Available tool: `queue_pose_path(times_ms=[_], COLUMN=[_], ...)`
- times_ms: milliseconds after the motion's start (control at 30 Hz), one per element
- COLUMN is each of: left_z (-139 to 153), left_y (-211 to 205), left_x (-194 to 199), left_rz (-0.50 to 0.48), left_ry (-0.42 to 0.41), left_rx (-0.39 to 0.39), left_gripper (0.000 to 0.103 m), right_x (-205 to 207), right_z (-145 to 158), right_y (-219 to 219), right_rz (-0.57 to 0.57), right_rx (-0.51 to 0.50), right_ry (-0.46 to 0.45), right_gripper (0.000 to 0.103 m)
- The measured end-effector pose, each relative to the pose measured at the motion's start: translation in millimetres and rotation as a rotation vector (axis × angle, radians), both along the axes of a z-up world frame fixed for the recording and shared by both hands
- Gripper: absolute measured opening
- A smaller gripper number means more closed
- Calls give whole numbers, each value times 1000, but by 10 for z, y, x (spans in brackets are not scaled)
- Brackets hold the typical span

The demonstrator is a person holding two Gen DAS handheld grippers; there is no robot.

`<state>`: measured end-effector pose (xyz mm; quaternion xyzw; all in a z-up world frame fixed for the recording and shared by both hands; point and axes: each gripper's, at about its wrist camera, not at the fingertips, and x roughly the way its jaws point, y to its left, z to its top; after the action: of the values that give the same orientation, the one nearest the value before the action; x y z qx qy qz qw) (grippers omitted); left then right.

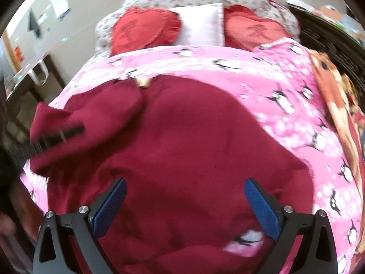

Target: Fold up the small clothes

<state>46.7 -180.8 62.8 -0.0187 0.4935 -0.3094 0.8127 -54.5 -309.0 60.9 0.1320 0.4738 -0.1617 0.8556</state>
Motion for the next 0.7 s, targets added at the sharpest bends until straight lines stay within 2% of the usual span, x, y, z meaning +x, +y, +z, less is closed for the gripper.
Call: queue_pose_path(times_ms=[100,200,267,333,367,433,500,633,667,700], left_z=[-108,59,224,342,377,382,343,176,134,81], left_y=[2,248,497,782,931,1197,1413,1712,1746,1741], left_x=[-117,-297,-396,-440,-428,-358,-233,6,50,78], left_rz=[-39,-49,-28,25,67,150,213,306,318,328], left_ry=[27,-20,-90,-156,-185,-228,-224,-166,-150,-133], left_rx=[62,45,51,57,58,71,102,107,107,108], left_gripper=[8,10,19,53,60,63,63,63,63,63], right_x=[-38,20,115,287,393,611,874,1425,1503,1579], right_z=[49,112,163,203,225,243,212,-24,-100,-181], right_y=[-108,-130,-63,18,62,142,208,319,318,309], right_rz=[-22,0,34,80,107,158,195,248,250,252], right_rx=[25,48,54,54,52,40,26,-35,-48,-51], right_ry=[-21,-58,-77,-100,-117,-142,-143,-59,-35,-8], right_gripper=[102,102,102,102,102,102,99,84,75,53])
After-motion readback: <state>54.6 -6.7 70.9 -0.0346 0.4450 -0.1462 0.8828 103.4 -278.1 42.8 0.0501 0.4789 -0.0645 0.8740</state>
